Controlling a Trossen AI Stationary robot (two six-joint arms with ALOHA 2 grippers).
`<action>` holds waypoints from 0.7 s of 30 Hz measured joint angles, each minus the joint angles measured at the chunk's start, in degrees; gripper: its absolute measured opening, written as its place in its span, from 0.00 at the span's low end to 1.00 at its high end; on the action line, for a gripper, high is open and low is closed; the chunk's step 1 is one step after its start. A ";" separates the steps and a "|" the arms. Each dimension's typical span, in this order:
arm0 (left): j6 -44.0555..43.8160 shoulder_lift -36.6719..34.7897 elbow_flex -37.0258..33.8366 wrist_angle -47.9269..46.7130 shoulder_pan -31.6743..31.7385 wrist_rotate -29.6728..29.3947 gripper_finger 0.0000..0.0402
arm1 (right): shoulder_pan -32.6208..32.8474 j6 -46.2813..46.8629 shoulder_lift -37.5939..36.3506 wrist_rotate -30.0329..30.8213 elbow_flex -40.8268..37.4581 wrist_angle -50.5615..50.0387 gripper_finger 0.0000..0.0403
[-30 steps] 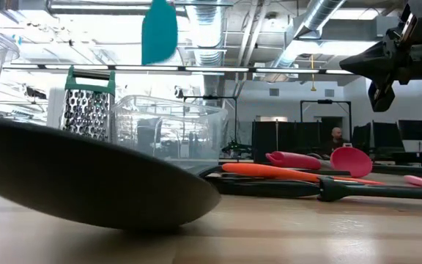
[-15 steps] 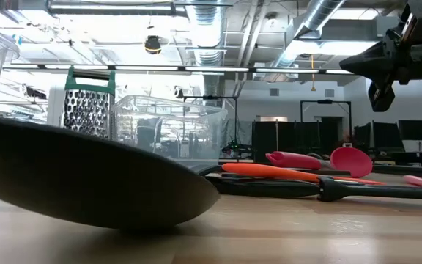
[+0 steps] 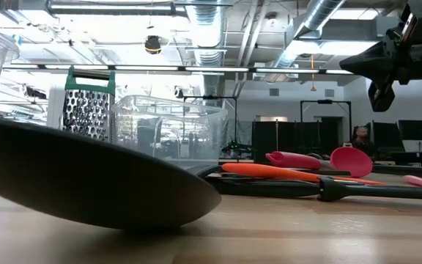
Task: Pick & Place Kitchen Items
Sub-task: Put the blue spatula into the bottom left transparent bin
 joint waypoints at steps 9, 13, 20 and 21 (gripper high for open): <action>-9.73 2.84 -5.64 -0.49 -10.07 -10.41 0.00 | 0.02 0.00 0.00 0.00 0.02 -0.02 0.02; -16.67 2.84 -10.98 1.36 -14.65 -15.71 0.00 | 0.01 0.00 0.00 0.00 0.00 -0.01 0.02; -27.21 2.86 -17.91 4.73 -21.20 -21.08 0.00 | 0.01 0.00 -0.01 0.00 0.02 0.00 0.02; -28.48 2.84 -18.96 5.64 -21.98 -21.78 0.00 | 0.02 0.00 0.00 0.00 0.01 0.00 0.02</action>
